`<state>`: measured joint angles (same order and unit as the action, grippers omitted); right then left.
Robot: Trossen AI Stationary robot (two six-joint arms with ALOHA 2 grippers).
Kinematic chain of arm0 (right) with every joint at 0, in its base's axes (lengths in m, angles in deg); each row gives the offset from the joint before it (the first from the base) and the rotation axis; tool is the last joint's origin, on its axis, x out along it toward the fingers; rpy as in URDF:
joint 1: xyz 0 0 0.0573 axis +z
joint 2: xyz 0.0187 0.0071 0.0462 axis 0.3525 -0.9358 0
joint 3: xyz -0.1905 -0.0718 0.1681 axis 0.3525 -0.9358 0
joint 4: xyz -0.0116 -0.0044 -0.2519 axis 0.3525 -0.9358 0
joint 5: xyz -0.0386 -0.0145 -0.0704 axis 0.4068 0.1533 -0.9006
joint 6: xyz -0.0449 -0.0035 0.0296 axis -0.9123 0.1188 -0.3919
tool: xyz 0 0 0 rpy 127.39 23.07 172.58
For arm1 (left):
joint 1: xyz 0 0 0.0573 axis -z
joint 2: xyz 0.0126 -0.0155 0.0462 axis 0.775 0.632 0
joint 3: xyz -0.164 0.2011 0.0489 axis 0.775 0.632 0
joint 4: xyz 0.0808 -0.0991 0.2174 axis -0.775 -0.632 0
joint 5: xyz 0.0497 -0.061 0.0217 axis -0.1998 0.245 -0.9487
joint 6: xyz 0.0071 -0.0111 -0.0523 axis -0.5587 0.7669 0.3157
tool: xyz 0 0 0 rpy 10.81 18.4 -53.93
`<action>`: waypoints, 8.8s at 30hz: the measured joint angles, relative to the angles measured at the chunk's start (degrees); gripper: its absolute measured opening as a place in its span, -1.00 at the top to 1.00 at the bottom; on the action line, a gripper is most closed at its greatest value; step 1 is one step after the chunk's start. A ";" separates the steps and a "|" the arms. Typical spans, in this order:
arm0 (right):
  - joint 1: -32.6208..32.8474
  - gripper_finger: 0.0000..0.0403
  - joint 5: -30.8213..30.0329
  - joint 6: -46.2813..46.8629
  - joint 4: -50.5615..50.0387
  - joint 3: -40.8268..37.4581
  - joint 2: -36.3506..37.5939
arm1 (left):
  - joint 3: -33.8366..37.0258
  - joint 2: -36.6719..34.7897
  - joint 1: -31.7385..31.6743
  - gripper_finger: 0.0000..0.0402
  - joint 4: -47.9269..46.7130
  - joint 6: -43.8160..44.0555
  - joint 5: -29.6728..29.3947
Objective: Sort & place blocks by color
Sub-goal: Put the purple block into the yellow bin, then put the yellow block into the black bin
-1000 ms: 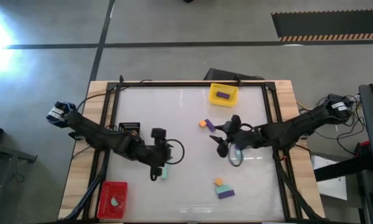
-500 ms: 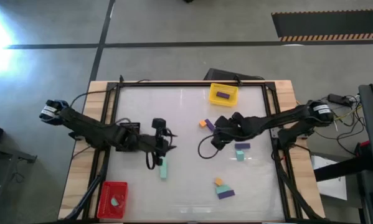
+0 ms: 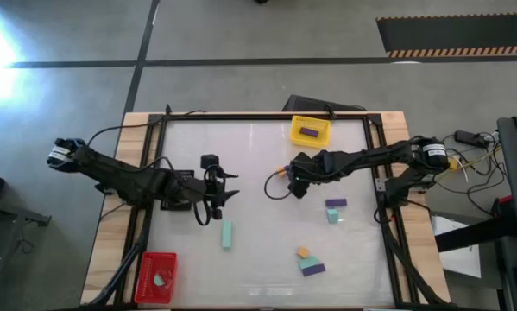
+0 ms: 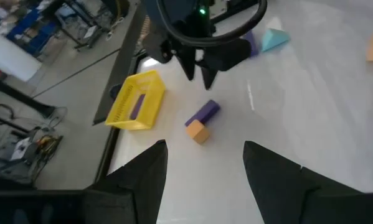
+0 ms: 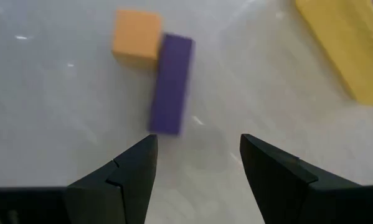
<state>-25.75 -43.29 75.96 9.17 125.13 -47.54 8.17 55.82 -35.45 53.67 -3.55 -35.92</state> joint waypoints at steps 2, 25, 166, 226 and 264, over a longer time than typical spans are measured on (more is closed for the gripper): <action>-1.13 -0.09 1.26 -1.58 2.75 0.00 -0.89 | 0.02 -0.23 0.00 0.03 0.02 0.01 -0.95; -3.54 -0.03 3.19 -5.85 8.87 4.61 -13.69 | 1.15 -0.76 0.00 0.03 0.06 0.03 -2.05; -1.15 -0.35 1.56 -7.19 4.46 16.33 -20.93 | 2.65 -0.63 0.02 0.03 2.60 4.60 -2.01; 13.69 0.41 11.72 -5.92 96.24 -27.76 7.47 | -2.77 32.22 6.16 0.03 61.84 -18.20 -15.35; 13.73 0.22 13.62 -1.65 95.52 -27.64 7.41 | -2.46 32.27 4.83 0.39 62.06 -25.23 -10.14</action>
<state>-12.02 -29.68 74.31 104.69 97.50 -40.13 5.71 88.09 -30.62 115.74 -28.78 -46.05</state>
